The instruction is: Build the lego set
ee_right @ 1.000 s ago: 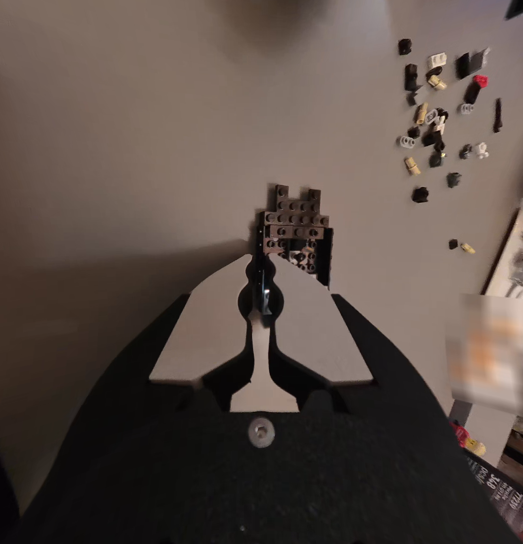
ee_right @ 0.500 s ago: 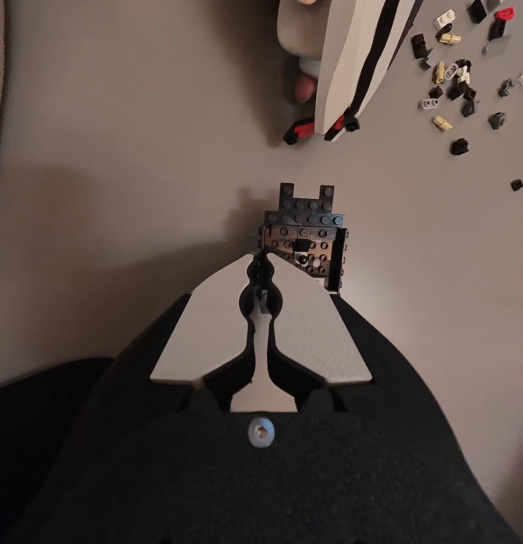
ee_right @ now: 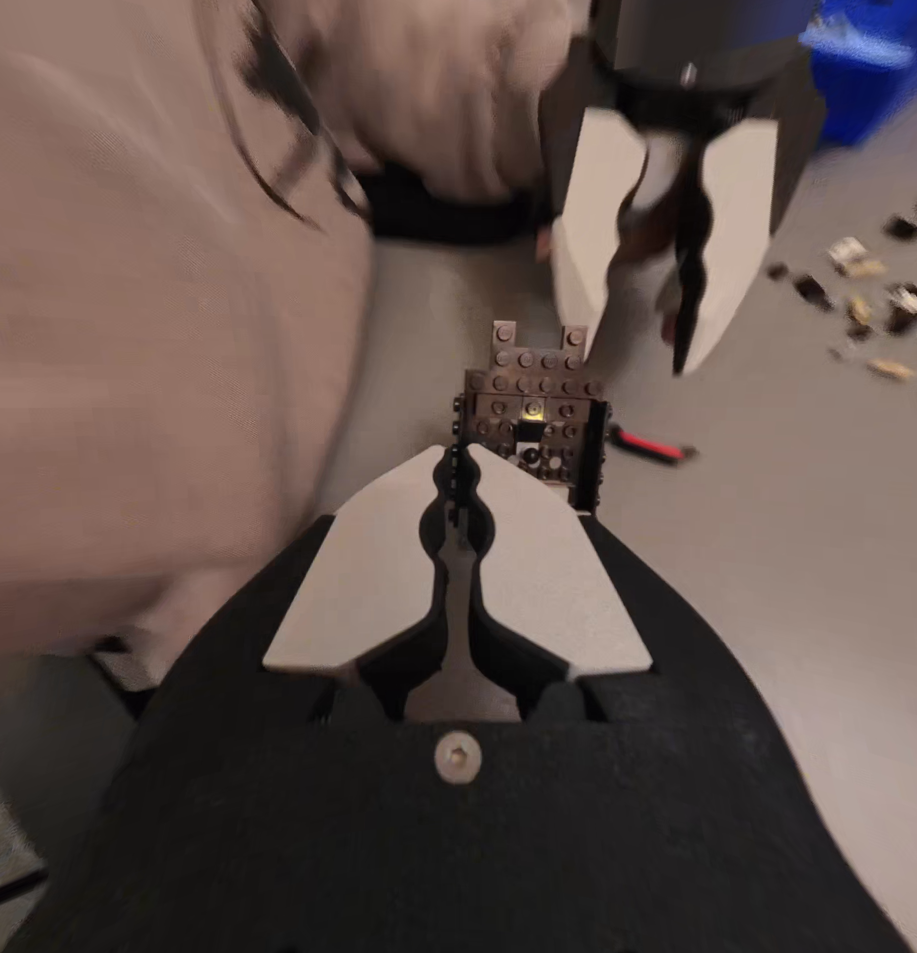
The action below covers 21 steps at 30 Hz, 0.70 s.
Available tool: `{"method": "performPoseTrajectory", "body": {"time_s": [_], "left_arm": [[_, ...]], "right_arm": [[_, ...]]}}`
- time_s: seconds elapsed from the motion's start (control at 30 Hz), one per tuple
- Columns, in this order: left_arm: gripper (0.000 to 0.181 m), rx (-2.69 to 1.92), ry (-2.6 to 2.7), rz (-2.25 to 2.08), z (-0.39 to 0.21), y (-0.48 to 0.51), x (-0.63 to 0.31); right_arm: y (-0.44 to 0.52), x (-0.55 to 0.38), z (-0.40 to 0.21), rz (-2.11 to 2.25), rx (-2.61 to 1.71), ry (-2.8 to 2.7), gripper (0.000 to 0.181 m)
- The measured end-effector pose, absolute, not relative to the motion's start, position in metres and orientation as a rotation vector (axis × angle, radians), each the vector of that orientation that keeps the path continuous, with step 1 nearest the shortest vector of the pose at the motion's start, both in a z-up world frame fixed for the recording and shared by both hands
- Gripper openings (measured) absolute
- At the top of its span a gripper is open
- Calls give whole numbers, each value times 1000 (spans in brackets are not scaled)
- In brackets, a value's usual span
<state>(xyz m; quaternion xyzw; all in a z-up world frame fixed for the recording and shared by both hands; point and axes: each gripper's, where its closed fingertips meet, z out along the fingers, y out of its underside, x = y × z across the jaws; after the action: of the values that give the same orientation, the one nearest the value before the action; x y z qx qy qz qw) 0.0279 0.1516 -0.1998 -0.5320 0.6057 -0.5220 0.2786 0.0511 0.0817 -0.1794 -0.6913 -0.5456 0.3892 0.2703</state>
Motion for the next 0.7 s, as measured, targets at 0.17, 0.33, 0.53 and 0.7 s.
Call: {"method": "performPoseTrajectory", "body": {"time_s": [0.17,0.33,0.53,0.7], "left_arm": [[40,-989,1554,-1669,-133,99,27],[28,-959,1422,-1805,-107,92,26],[15,-1299,1210,-1844,-116,125,37],[11,-1596,888,-1884,-131,159,44]], "right_arm": [[60,34,-104,1825,-1454,-1225,2],[67,39,-87,2098,-1168,-1001,2],[109,55,-96,1975,-1217,-685,5],[150,77,-114,1524,-1476,-494,16]]}}
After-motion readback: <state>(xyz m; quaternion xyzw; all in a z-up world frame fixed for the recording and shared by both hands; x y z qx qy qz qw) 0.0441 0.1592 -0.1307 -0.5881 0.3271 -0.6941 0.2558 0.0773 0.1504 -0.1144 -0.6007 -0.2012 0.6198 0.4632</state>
